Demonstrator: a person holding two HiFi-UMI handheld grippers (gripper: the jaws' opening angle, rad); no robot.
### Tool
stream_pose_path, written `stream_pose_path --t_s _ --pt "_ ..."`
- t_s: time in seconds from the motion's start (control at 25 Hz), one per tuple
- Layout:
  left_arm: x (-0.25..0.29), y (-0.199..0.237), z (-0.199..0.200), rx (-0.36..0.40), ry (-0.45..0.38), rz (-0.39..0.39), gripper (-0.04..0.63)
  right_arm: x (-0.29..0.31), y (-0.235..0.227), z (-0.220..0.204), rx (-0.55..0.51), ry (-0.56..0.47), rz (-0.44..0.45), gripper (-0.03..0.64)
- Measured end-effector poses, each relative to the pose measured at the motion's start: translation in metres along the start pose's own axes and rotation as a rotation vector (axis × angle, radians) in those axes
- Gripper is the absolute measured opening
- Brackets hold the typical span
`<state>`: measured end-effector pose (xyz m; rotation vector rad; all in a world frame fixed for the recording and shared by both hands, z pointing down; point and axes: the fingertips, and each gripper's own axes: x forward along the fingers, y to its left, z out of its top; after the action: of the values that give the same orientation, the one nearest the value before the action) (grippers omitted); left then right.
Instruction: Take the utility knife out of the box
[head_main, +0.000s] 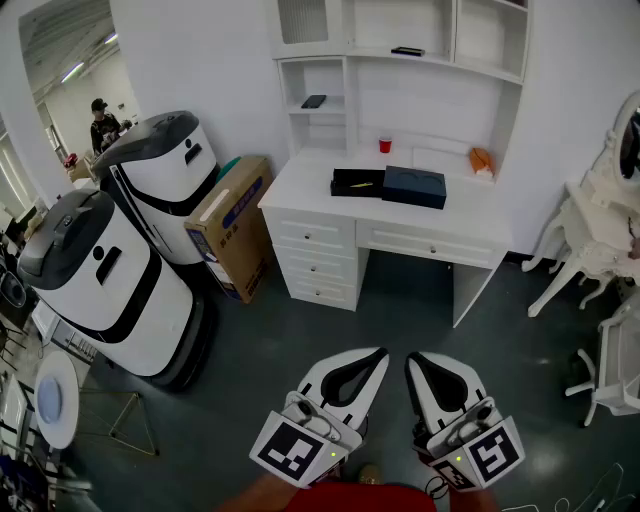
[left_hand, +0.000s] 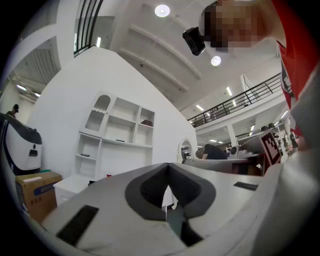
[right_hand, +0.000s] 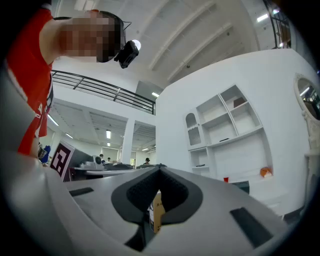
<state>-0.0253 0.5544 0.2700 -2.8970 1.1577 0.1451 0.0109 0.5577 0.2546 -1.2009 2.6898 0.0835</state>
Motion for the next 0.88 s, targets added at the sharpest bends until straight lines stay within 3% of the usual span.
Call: stream_pose_path --t_s 0.52,0.88 --pt "0.008 -0.013 -0.001 0.008 0.006 0.025 0.017 -0.013 -0.008 0.008 0.001 -0.019 0.031 -0.008" --pt "0.021 -0.004 0.002 0.049 -0.064 0.086 0.015 -0.023 -0.026 0.006 -0.032 -0.01 0.059 -0.005"
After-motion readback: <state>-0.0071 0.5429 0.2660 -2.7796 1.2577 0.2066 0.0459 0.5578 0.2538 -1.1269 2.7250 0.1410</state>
